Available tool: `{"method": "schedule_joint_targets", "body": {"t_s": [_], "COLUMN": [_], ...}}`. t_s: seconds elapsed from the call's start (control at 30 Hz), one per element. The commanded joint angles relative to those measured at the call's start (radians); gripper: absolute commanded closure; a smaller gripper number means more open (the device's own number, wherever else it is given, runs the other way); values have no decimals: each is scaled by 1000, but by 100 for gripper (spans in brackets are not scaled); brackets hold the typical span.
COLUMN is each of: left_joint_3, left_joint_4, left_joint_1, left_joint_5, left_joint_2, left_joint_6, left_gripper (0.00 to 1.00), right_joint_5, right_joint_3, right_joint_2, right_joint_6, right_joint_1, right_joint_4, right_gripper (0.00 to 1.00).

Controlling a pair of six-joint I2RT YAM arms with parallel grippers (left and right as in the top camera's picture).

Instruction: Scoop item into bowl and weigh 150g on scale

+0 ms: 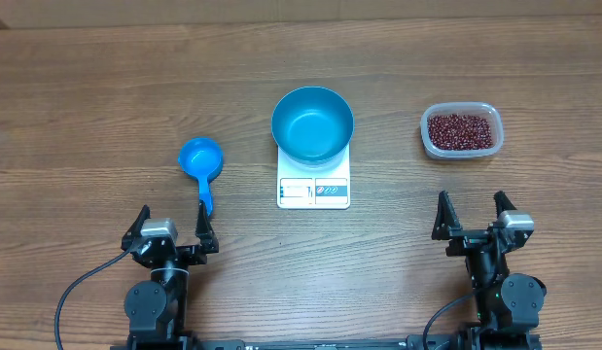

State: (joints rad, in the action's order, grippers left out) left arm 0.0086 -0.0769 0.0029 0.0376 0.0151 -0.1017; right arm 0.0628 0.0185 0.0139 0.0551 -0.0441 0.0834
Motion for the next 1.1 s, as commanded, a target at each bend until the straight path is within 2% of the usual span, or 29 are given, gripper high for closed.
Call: {"method": "schedule_joint_targets", "body": {"t_s": [0.0,0.73,1.07], "left_joint_3": [-4,-2,91], "left_joint_4": [1,-5,-89], "left_joint_1": [10,10,10], "left_joint_5": [-5,-32,-31], "left_joint_2": [-10,-3,108], "left_joint_6": [12,8,9], "left_gripper": [0,0,1], "right_joint_5": [-10,-10,-10], "right_joint_3": [-10,-10,-10], "right_joint_2": [-11,-11,-11], "right_joint_6": [-3,-3,-3], "right_joint_1": [6,6,6], "right_joint_4": [-3,-3,-3], "right_gripper": [0,0,0]}}
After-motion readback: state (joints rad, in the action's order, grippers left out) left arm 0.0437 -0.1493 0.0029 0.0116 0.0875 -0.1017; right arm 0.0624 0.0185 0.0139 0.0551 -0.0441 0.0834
